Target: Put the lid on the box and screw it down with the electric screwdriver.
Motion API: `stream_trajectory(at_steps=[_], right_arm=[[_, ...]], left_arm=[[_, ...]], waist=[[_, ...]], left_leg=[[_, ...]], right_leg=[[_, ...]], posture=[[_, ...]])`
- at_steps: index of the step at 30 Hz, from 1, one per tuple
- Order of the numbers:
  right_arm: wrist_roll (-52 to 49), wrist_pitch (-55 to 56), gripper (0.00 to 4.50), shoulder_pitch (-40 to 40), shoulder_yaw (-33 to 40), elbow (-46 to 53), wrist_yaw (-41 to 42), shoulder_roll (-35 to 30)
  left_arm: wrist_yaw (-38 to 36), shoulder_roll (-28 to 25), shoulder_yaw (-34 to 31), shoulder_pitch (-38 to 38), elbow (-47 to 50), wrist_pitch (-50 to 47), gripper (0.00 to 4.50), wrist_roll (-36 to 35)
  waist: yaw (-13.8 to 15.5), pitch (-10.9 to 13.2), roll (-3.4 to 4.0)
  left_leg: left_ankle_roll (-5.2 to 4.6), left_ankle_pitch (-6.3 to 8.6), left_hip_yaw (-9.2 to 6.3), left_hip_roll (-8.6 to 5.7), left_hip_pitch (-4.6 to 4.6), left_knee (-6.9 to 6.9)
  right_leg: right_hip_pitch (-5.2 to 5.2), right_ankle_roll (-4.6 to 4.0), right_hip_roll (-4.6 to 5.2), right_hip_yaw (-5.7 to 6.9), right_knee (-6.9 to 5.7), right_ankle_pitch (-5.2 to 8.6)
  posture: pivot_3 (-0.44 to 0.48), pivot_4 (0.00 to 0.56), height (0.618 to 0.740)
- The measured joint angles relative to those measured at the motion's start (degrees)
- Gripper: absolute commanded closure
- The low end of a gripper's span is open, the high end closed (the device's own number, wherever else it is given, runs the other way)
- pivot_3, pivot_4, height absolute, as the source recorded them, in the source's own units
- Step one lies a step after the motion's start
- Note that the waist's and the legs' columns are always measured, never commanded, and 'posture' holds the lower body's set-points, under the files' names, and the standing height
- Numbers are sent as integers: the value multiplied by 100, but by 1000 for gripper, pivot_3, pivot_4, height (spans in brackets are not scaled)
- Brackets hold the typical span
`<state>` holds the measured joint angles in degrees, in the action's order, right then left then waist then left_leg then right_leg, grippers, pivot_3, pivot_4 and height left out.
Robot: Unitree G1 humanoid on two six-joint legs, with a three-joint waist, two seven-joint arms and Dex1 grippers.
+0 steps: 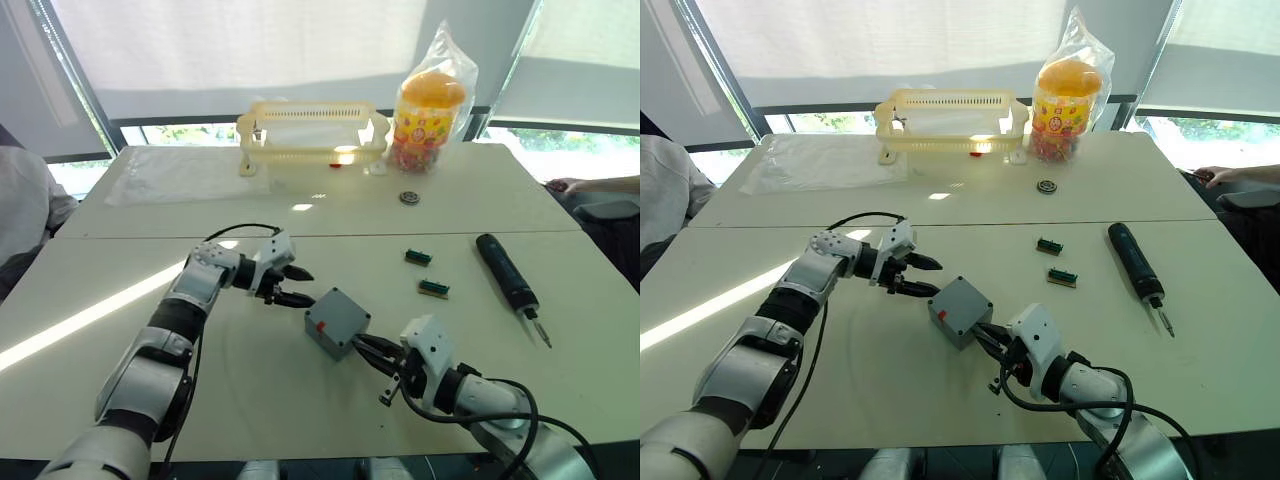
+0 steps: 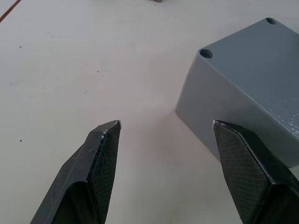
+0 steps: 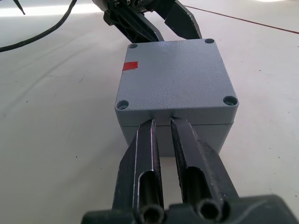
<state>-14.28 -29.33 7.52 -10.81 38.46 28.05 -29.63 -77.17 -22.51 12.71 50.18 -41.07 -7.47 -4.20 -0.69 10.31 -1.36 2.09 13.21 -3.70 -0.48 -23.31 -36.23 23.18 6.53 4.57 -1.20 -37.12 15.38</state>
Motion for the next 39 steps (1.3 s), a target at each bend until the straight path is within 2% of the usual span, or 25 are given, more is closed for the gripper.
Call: stream_trajectory(at_steps=[7,12,21,26,31,36,39], right_arm=[[-6,28,4023,100,127,0,25,-9],[-6,82,4023,392,276,-20,150,-99],[223,249,4023,-35,14,-678,219,15],[313,341,4023,-190,-33,-972,233,102],[398,368,4023,-228,14,-1139,321,88],[394,368,4023,-418,229,-1232,422,-18],[386,369,4023,-629,394,-1244,501,-65]], left_arm=[[37,-4,-9,94,-265,65,1318,3],[198,-232,-83,271,-689,285,1318,80],[515,47,-6,-132,-558,640,1318,269],[597,86,-10,-512,125,385,1318,227],[379,-126,3,-1139,1359,-328,1318,76],[251,-275,53,-1610,2345,-987,1318,-21],[279,-259,120,-1711,2615,-1215,1318,-77]], waist=[[1,0,0],[-3,-1,1],[15,-3,1],[-1,-3,2],[-6,-4,3],[0,-4,5],[17,-5,5]], left_leg=[[0,0,0,0,0,0],[0,0,0,-1,2,1],[1,0,-1,-2,2,-5],[0,0,-1,-2,3,-3],[1,0,-2,0,4,-1],[1,0,-1,0,5,-3],[1,0,-2,-1,5,-4]], right_leg=[[0,0,0,0,-1,0],[0,0,0,0,-3,0],[-3,0,1,0,-7,0],[-2,0,1,-1,-8,0],[-1,0,0,-1,-10,0],[-3,-1,1,-2,-9,0],[-4,0,2,-1,-9,0]], posture=[[0,150,740],[0,150,740],[0,150,740],[0,150,740],[0,150,740],[0,150,740],[0,150,740]])
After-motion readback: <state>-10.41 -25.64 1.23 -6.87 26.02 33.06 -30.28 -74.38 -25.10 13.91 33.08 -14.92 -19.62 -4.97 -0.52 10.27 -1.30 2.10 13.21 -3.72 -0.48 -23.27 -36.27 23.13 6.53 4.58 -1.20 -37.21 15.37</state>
